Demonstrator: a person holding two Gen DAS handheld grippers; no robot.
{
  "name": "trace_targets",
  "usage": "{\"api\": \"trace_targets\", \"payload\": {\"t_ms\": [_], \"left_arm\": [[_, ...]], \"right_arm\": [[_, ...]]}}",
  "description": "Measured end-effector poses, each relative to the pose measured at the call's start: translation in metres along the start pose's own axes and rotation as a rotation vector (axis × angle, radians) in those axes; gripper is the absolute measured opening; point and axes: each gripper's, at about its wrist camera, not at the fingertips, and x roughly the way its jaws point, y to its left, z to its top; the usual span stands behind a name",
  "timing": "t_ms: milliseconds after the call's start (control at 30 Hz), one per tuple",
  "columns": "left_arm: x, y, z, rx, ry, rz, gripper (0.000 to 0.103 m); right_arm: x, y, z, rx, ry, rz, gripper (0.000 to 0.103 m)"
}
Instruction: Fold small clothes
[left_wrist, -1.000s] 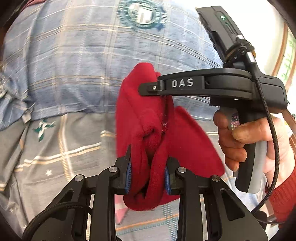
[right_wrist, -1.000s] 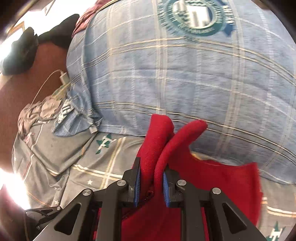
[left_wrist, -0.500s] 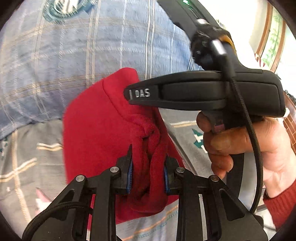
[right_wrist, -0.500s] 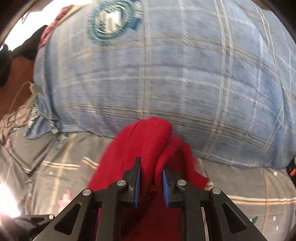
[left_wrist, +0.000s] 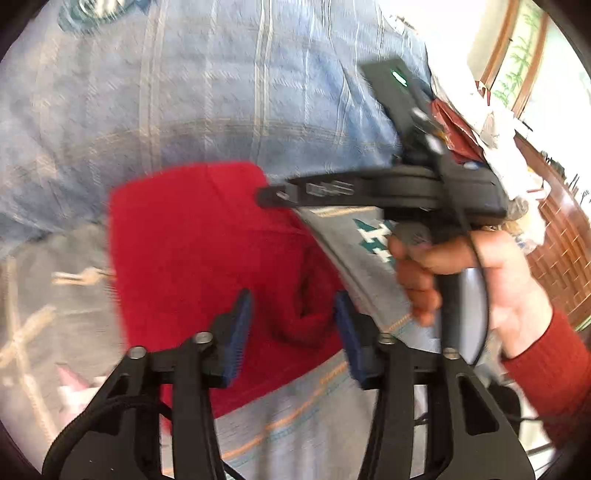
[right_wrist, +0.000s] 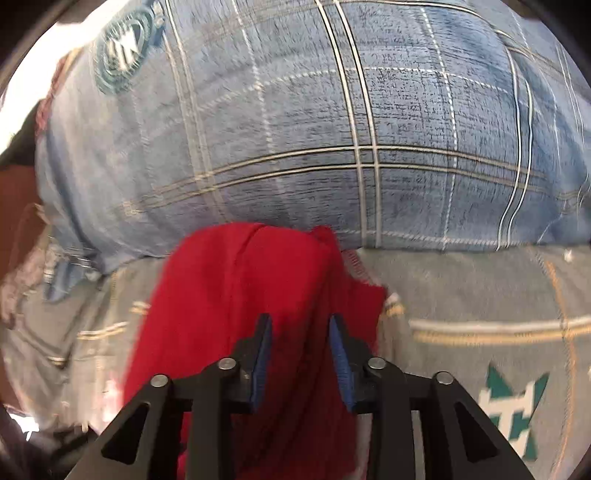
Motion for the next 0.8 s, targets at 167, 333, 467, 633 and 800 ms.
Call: {"api": "trace_targets", "payload": {"t_ms": [167, 333, 467, 633, 800], "left_arm": [[-0.018, 0.029, -0.011, -0.020, -0.039, 0.151, 0.061], [-0.005, 0.047, -0.021, -0.077, -0.001, 0.197, 0.061], [-0.002, 0.055, -0.025, -0.105, 0.010, 0.218, 0.061], [-0.010, 0.055, -0.022, -0.113, -0.019, 0.235, 0.061], [0.011, 0.054, -0.024, -0.122, 0.022, 0.257, 0.061]], "right_arm": [[-0.021, 0.008, -0.025, 0.040, -0.001, 0.097, 0.058], [-0.010, 0.023, -0.041, 0.081, 0.063, 0.091, 0.060], [-0.002, 0.024, -0.052, 0.095, 0.062, 0.050, 0.045], [-0.028, 0.040, -0.051, -0.056, -0.034, -0.018, 0.024], [-0.031, 0.040, -0.067, -0.153, -0.041, -0.160, 0.024]]}}
